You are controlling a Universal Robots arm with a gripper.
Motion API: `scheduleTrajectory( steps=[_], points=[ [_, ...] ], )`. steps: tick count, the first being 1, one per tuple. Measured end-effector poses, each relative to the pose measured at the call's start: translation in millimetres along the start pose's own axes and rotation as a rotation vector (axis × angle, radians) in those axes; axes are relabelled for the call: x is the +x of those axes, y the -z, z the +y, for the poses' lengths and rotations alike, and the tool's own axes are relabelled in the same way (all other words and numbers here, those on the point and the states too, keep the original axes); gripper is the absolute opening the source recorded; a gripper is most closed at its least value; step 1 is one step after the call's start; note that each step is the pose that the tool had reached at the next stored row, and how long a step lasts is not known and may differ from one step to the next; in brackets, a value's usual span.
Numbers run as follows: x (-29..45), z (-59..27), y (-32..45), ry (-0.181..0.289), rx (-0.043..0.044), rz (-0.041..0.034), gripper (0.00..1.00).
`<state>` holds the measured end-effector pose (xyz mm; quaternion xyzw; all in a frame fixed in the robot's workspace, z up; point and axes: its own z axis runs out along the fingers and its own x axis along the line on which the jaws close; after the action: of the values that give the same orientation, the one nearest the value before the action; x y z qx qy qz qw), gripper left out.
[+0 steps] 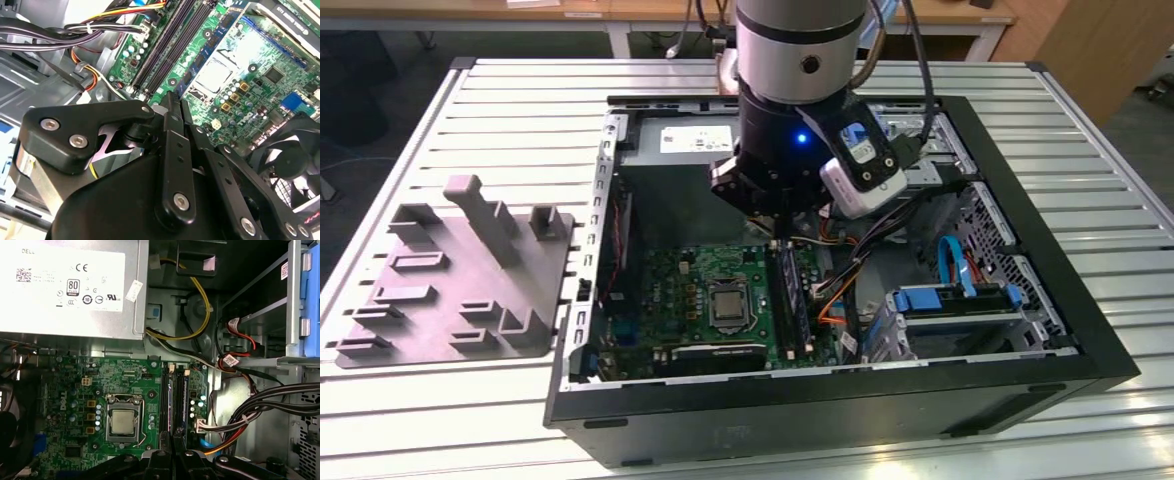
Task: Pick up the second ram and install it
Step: 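Insert the second ram into the second slot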
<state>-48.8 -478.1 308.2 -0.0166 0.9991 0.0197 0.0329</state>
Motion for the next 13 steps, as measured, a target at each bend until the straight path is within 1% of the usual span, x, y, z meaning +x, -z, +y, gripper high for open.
scheduleTrajectory(
  steps=[7,13],
  points=[
    [0.5,-0.3,-8.3,-0.002,0.0001,0.0000,0.13],
    [1.3,-1.1,-18.5,-0.008,0.0006,-0.0003,0.13]
  ],
)
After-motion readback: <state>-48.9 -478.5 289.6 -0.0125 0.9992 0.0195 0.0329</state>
